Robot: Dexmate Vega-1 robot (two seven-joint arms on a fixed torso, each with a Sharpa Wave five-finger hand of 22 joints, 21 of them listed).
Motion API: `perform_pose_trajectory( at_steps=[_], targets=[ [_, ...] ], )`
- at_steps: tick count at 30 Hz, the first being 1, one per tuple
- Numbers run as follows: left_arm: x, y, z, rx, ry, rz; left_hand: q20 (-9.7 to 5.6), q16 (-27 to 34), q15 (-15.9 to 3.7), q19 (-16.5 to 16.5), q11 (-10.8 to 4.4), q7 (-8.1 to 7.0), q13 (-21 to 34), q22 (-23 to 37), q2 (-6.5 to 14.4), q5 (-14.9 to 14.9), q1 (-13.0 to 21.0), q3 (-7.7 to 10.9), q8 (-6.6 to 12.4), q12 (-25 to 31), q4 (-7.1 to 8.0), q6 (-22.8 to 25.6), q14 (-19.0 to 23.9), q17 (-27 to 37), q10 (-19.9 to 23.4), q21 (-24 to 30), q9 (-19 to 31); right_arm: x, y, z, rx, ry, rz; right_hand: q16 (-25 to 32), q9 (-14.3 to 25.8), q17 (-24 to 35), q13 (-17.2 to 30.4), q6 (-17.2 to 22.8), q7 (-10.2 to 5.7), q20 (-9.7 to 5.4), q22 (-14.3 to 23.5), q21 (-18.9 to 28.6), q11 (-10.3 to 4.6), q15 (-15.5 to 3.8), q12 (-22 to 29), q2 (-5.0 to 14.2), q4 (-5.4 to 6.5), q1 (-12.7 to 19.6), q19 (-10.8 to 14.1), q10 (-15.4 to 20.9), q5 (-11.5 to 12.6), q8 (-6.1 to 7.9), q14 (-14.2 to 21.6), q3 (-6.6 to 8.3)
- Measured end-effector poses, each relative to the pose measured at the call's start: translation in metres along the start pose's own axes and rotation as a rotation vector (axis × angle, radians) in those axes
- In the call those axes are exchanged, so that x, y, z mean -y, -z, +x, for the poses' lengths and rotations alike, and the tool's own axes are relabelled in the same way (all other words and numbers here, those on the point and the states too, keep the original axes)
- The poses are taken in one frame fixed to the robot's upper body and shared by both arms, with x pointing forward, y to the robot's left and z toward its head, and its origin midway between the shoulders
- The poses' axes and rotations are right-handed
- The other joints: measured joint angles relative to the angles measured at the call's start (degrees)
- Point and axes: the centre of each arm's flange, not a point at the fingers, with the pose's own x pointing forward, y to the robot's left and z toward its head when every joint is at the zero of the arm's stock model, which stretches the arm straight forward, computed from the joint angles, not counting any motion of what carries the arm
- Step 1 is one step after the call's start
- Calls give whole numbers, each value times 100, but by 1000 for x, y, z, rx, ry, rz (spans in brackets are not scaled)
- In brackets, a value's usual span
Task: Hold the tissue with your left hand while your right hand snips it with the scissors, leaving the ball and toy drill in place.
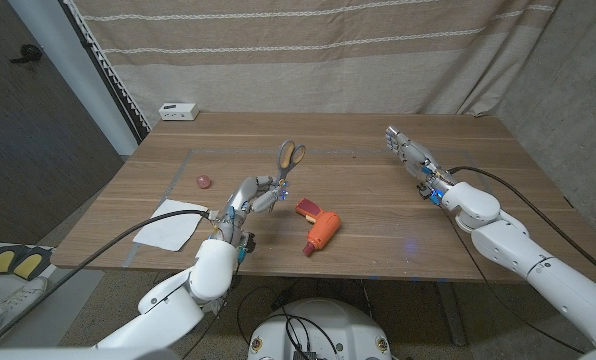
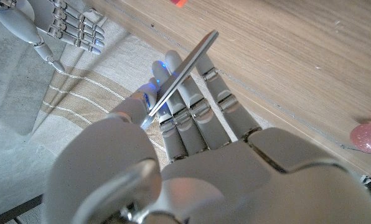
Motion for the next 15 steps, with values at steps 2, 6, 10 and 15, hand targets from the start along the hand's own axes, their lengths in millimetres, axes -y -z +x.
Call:
perform_pose_trajectory(
  at_steps=[2,6,10,15],
  targets=[
    [-2,-1,2,0,9,8,21,0,0,-21,0,0,0,0,0,0,0,0,1,39,0,0,0,0,0,0,16,0,-2,0,2,-2,-6,0,0,0,0,120,-8,0,0,39,0,0,42,-7,-8,67,0,0,0,34,0,8],
    [-5,-2,5,3,19,20,30,0,0,-30,0,0,0,0,0,0,0,0,2,40,0,0,0,0,0,0,26,-1,-3,0,3,-4,-14,0,0,0,0,145,-21,0,0,40,0,0,47,-7,-21,67,0,0,0,44,0,21],
    [-6,-2,8,2,31,34,30,0,0,-30,0,0,27,0,-2,0,2,-17,2,40,-17,-1,0,0,0,0,26,-2,-5,0,3,-8,-20,0,0,0,0,149,-24,22,0,40,0,0,47,-7,-21,66,22,0,0,44,0,22],
    [-11,-6,14,16,34,74,30,0,0,-30,0,0,27,0,-2,0,2,-17,2,40,-17,-1,0,-1,0,23,26,-2,-5,-2,-4,-12,-29,0,0,0,0,201,-35,43,0,40,0,0,47,-25,-21,93,19,0,0,44,0,21]
  ],
)
